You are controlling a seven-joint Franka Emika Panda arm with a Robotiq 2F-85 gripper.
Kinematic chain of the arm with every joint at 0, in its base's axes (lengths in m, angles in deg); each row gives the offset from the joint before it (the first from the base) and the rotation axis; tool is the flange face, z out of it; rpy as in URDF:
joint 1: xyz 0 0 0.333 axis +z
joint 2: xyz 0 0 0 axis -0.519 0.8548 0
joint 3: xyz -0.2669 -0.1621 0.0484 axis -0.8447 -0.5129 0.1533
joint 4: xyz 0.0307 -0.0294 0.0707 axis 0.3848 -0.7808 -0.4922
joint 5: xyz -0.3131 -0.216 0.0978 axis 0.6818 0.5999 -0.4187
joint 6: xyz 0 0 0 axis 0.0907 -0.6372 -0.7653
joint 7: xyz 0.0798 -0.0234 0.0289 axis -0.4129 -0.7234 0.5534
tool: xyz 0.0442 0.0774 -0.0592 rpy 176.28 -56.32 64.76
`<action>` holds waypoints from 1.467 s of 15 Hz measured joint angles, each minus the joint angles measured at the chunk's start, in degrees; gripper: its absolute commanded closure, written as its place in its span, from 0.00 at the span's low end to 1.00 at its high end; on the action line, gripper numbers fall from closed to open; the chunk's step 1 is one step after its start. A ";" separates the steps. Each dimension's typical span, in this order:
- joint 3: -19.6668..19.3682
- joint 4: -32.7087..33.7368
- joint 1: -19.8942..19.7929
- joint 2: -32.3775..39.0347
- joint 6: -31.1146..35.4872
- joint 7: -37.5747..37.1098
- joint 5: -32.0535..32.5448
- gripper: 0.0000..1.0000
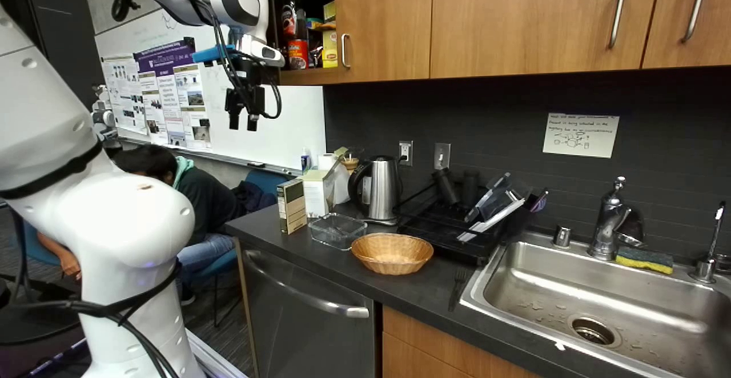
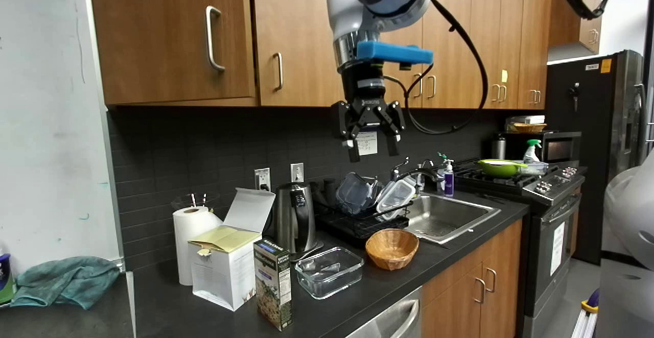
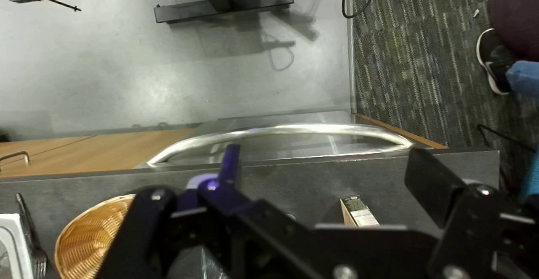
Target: Close the top left cabinet door
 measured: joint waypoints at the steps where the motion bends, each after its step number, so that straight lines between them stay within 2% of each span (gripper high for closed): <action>1: 0.14 0.07 0.13 0.16 0.02 0.00 0.04 0.00; 8: 1.60 2.02 1.20 2.57 0.28 0.20 1.34 0.00; 16: 4.76 9.70 4.22 9.54 -0.14 0.53 7.71 0.00; 22: 5.54 14.60 6.56 13.79 -1.59 1.74 9.70 0.00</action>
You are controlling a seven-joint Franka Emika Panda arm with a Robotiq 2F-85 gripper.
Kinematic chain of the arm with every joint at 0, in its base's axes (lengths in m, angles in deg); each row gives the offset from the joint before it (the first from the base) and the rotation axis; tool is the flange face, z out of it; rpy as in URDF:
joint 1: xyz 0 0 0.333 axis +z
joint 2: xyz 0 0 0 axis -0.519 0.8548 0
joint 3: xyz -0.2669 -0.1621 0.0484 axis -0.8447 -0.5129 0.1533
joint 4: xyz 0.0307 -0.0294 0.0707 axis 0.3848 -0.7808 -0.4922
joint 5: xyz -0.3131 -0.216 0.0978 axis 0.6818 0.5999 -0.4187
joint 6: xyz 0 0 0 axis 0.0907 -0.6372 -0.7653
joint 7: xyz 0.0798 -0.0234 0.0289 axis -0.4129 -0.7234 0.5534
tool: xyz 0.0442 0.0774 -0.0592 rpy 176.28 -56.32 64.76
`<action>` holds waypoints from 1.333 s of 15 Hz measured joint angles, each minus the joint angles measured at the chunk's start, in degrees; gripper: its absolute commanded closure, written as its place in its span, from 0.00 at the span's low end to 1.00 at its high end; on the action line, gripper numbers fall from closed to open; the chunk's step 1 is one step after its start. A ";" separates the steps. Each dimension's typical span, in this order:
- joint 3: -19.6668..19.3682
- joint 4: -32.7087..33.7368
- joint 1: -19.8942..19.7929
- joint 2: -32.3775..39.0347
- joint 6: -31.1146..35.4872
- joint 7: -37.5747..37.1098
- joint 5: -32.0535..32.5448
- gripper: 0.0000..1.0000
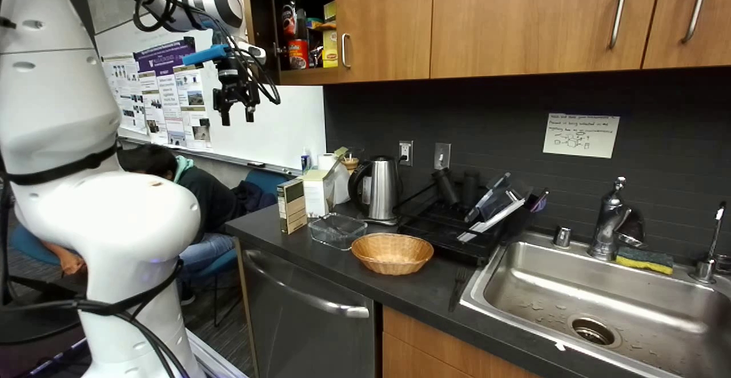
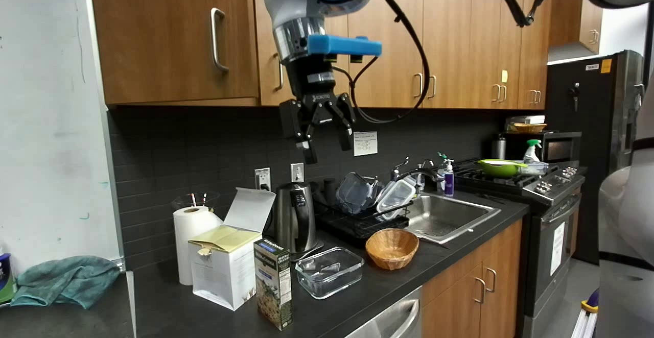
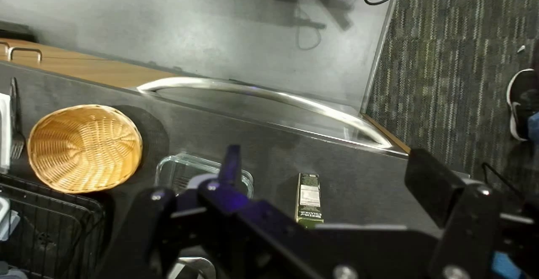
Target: Close the top left cabinet door
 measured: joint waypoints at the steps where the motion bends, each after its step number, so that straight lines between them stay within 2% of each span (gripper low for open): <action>1: 0.05 0.73 0.31 0.52 -0.40 0.24 0.32 0.00; 11: 0.40 6.60 2.91 6.01 -3.54 2.81 2.93 0.00; 20: -2.88 11.03 2.61 9.67 -3.79 12.18 2.55 0.00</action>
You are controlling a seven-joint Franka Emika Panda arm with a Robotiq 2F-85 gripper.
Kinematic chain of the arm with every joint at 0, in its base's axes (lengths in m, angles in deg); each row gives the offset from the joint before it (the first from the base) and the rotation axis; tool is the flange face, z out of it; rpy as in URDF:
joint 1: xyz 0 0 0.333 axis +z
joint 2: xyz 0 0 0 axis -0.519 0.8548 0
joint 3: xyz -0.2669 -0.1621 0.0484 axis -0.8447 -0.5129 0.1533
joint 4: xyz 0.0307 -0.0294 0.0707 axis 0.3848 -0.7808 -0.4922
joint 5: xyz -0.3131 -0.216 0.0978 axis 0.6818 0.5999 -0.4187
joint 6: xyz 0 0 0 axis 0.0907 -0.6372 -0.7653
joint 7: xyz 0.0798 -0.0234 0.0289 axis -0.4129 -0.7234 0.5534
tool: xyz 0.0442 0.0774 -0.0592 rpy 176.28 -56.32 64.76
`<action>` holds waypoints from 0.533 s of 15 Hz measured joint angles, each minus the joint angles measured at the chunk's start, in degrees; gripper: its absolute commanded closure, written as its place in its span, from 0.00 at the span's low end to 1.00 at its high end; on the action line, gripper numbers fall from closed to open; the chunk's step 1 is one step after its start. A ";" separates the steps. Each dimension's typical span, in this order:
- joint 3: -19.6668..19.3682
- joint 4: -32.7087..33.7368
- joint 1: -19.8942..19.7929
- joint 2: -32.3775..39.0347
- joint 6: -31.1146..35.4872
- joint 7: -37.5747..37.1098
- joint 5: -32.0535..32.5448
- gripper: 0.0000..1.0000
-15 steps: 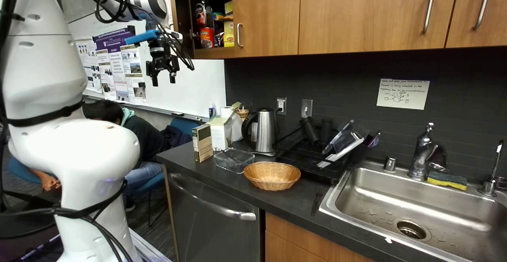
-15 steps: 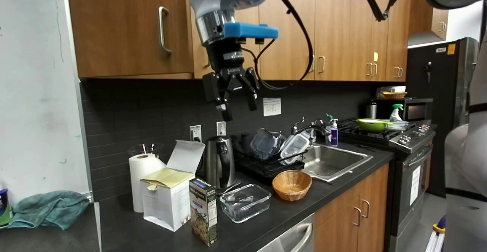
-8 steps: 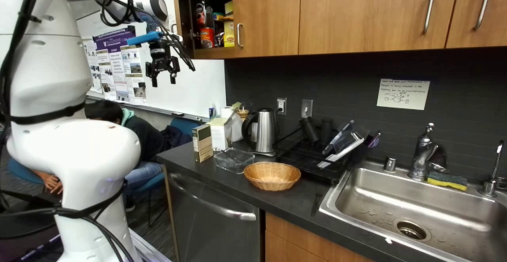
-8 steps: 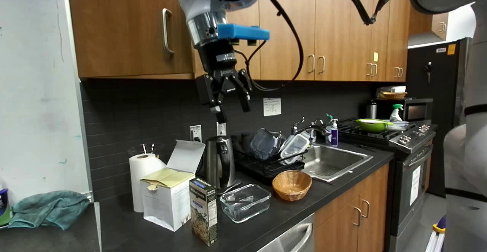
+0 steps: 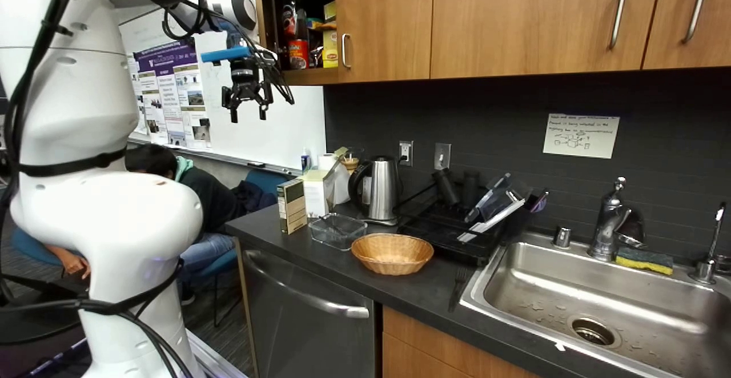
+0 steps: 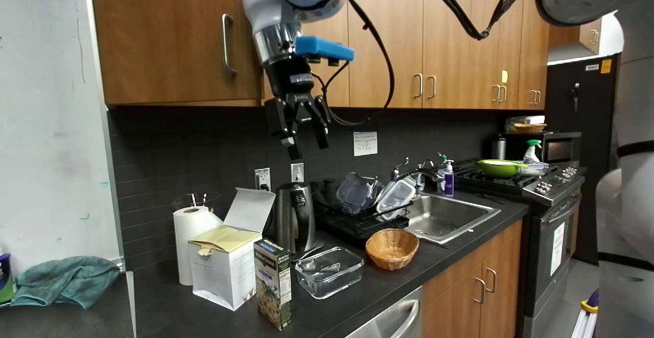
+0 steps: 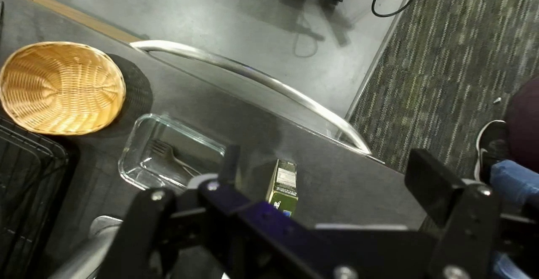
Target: Close the top left cabinet door
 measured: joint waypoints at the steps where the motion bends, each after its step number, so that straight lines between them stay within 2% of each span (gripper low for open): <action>1: -0.44 0.67 -0.03 0.55 -0.28 0.80 0.05 0.00; 8: -2.83 5.45 -0.52 3.70 -4.38 3.58 0.06 0.00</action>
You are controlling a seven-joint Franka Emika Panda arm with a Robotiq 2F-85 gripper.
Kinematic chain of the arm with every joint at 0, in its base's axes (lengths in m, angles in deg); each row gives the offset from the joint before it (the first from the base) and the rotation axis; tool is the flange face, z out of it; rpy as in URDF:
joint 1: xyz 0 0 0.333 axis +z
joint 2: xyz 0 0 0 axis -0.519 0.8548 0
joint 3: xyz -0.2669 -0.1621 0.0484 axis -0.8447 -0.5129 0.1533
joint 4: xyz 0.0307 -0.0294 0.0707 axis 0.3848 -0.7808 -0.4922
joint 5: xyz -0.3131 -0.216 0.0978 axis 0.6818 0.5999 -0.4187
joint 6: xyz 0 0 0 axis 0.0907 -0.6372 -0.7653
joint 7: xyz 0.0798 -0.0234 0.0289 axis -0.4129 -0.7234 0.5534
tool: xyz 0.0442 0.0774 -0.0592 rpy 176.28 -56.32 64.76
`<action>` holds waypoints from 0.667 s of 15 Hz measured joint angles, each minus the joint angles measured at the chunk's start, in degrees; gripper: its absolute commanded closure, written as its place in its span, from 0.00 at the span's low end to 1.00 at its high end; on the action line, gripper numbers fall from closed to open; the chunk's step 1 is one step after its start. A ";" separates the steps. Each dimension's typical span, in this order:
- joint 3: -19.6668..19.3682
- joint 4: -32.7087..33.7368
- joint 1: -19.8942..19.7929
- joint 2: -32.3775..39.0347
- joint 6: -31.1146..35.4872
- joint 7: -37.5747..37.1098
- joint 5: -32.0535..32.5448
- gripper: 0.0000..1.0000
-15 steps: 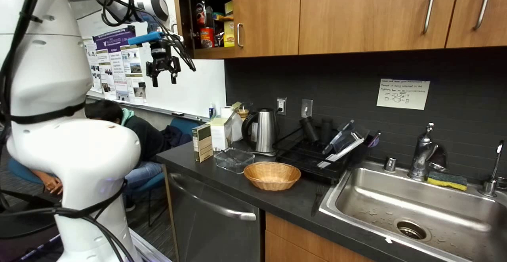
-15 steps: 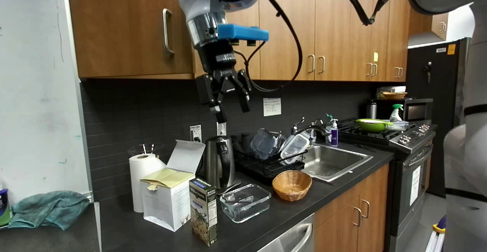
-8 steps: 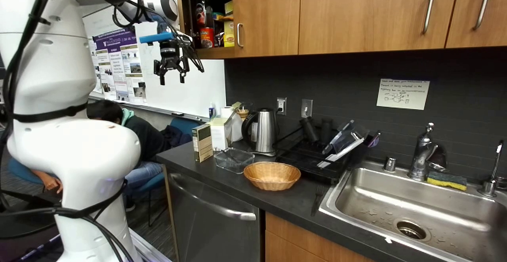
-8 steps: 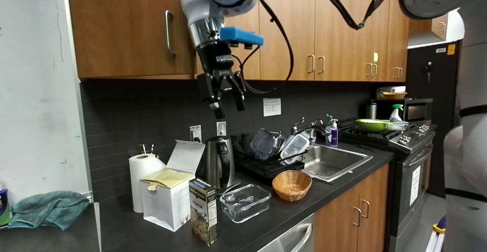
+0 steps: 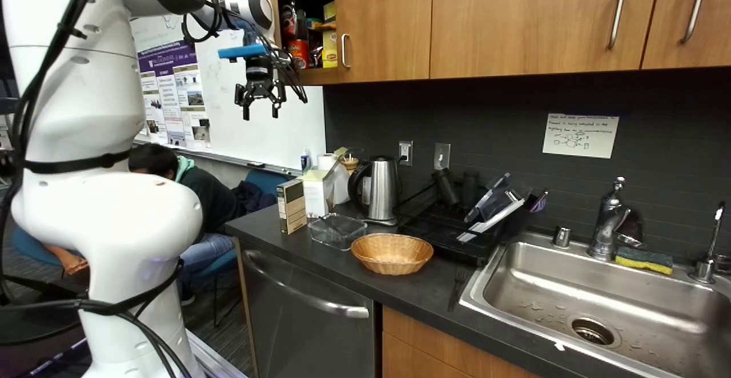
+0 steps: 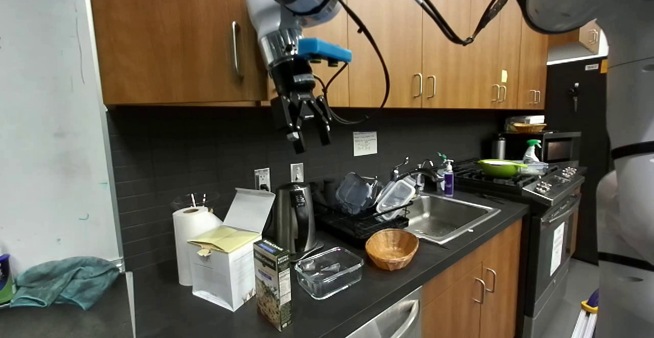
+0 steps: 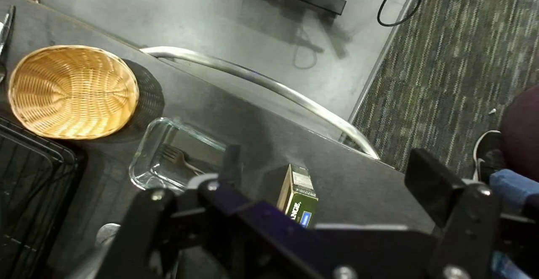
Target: Close the top left cabinet door
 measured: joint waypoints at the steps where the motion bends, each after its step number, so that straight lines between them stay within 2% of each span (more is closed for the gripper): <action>1: -0.19 0.69 0.00 0.45 -0.64 0.02 0.00 0.00; 10: -2.04 6.20 -0.07 4.09 -2.80 -0.08 0.98 0.00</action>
